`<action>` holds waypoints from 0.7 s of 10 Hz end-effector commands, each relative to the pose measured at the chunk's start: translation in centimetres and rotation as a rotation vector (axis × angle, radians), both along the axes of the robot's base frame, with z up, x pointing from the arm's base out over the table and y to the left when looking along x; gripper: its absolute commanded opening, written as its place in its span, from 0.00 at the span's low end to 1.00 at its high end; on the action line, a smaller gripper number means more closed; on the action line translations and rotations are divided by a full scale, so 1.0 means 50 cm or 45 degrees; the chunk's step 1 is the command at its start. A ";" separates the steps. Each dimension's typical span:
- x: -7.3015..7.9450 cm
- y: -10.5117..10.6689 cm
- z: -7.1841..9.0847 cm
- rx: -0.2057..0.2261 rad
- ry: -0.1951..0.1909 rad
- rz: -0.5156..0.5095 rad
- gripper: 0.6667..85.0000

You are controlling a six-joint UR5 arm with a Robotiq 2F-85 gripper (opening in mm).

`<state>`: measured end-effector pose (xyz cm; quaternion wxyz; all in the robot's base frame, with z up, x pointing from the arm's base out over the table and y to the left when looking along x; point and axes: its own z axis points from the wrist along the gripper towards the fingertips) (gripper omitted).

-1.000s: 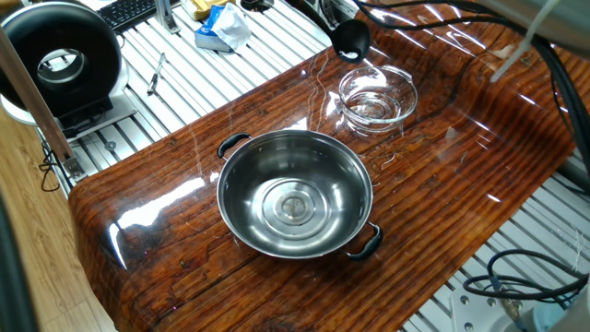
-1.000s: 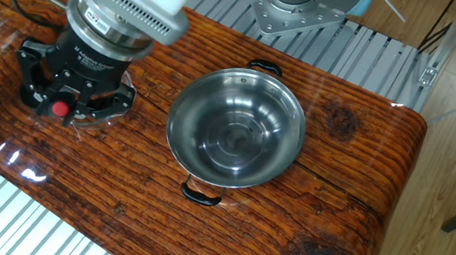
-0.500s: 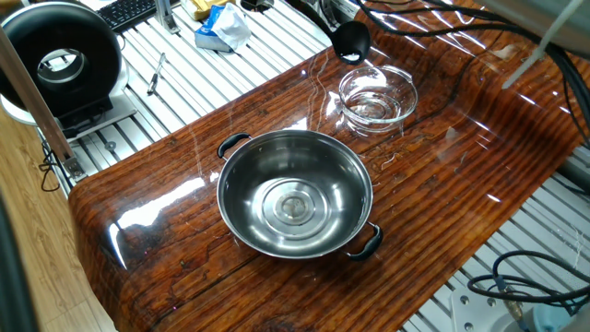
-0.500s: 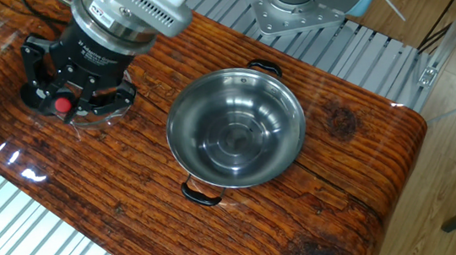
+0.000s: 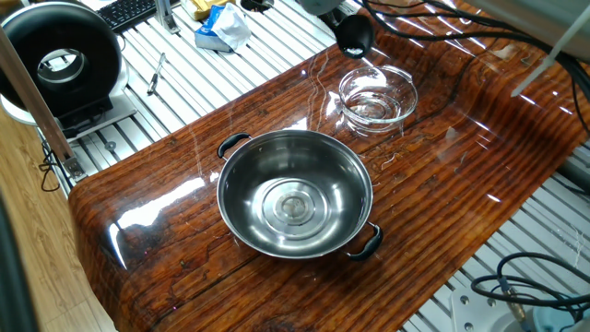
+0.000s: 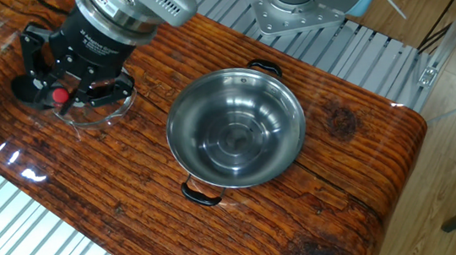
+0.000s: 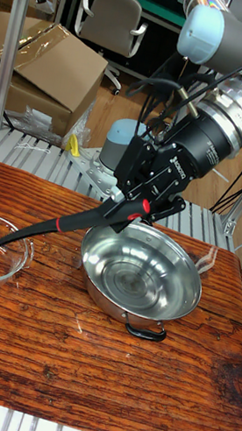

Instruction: Scoop water with a large spoon from one bowl to another

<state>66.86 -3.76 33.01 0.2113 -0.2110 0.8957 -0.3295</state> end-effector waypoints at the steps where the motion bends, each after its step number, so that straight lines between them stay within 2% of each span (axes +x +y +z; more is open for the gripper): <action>1: -0.003 -0.015 0.016 -0.031 -0.013 -0.006 0.00; 7: -0.007 -0.044 0.039 -0.106 -0.019 -0.025 0.00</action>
